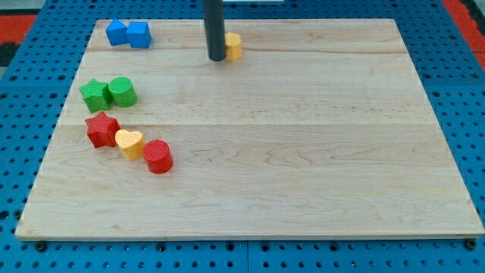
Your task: Move the heart below the hexagon
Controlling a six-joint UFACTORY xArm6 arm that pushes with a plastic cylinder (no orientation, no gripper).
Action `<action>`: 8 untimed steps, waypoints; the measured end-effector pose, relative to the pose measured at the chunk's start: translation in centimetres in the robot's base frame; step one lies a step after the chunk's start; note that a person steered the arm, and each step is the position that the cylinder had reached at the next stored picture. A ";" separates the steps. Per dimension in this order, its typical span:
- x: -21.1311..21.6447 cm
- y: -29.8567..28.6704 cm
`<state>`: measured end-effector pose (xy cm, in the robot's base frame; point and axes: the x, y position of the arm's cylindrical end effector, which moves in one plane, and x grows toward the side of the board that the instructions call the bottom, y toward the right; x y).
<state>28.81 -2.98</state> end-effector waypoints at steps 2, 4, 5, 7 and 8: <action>-3.2 3.5; 15.5 -4.0; 24.9 -1.2; 32.7 -8.0; 32.7 -9.2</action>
<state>61.47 -12.19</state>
